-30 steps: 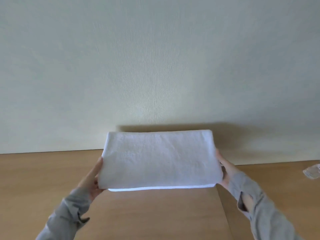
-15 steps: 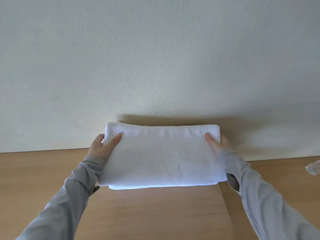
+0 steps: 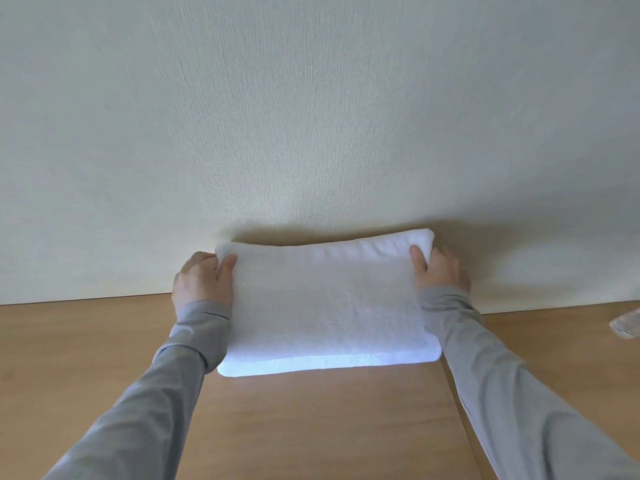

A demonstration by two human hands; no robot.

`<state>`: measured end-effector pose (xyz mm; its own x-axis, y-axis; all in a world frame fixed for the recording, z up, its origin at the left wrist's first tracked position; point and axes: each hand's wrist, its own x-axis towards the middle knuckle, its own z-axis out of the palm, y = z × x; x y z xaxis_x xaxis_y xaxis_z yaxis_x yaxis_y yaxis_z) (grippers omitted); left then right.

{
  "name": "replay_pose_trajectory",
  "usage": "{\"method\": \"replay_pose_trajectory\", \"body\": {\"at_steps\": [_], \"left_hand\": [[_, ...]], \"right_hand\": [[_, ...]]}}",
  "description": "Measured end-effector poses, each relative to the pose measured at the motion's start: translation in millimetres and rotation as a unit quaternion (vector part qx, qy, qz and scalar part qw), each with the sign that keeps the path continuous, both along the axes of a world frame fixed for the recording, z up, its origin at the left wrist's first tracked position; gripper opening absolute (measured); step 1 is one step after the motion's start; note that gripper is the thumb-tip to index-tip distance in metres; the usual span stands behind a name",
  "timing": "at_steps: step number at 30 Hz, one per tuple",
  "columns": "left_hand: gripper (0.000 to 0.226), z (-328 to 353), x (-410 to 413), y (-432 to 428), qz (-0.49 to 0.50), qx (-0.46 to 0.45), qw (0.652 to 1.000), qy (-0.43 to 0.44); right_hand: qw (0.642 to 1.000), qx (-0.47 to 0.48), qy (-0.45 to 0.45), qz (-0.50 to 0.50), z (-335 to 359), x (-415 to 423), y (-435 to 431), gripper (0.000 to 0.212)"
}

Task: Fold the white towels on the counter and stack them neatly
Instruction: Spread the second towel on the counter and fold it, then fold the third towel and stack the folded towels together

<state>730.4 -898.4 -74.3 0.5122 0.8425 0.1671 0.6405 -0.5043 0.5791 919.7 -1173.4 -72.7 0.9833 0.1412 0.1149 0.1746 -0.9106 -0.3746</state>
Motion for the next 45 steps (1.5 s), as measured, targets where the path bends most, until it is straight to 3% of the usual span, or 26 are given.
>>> {"method": "replay_pose_trajectory", "body": {"at_steps": [3,7,11,13,15,17,18,20,23,28,34,39,45], "left_hand": [[0.049,2.3,5.6,5.1,0.005,0.033,0.998,-0.055],[0.045,-7.1,14.8,10.4,0.016,-0.055,0.996,0.064],[0.036,-4.1,13.6,8.1,0.019,-0.104,0.990,0.094],[0.037,4.0,11.4,2.5,0.018,-0.062,0.992,0.105],[0.047,11.1,6.3,-17.6,0.006,0.036,0.997,0.067],[0.046,15.5,5.6,-52.1,-0.078,0.168,0.982,0.028],[0.048,13.4,6.9,-70.8,-0.132,0.203,0.969,0.045],[0.054,3.3,10.7,-100.5,-0.210,0.151,0.958,0.120],[0.059,-18.4,13.1,-110.4,-0.209,0.113,0.953,0.187],[0.058,-22.5,18.6,-103.8,-0.206,0.102,0.946,0.229],[0.056,8.2,15.4,-92.6,-0.257,0.008,0.935,0.243],[0.053,57.6,-13.1,-72.9,-0.194,0.053,0.958,0.202],[0.053,113.8,-60.3,-49.4,-0.135,0.091,0.961,0.223]], "right_hand": [[1.000,0.010,-0.023,0.004,5.2,9.7,5.6,0.054],[0.991,-0.035,0.127,-0.004,-8.8,21.4,7.1,0.059],[0.987,-0.024,0.159,-0.015,-9.7,18.2,7.2,0.061],[0.993,-0.028,0.114,-0.010,-2.7,14.2,6.5,0.060],[0.999,-0.014,-0.028,0.025,5.8,-0.8,4.7,0.056],[0.975,0.026,-0.180,0.129,12.3,-29.2,13.8,0.046],[0.960,0.027,-0.210,0.182,11.6,-45.2,21.5,0.045],[0.953,-0.022,-0.148,0.264,2.7,-73.7,34.9,0.048],[0.951,-0.101,-0.046,0.289,-19.9,-82.6,37.0,0.053],[0.947,-0.152,-0.011,0.282,-28.8,-72.5,42.0,0.055],[0.940,-0.142,0.069,0.303,-2.3,-67.1,40.5,0.054],[0.951,-0.049,0.050,0.302,48.7,-72.4,42.5,0.052],[0.934,-0.044,-0.038,0.353,120.2,-105.4,87.9,0.049]]}}
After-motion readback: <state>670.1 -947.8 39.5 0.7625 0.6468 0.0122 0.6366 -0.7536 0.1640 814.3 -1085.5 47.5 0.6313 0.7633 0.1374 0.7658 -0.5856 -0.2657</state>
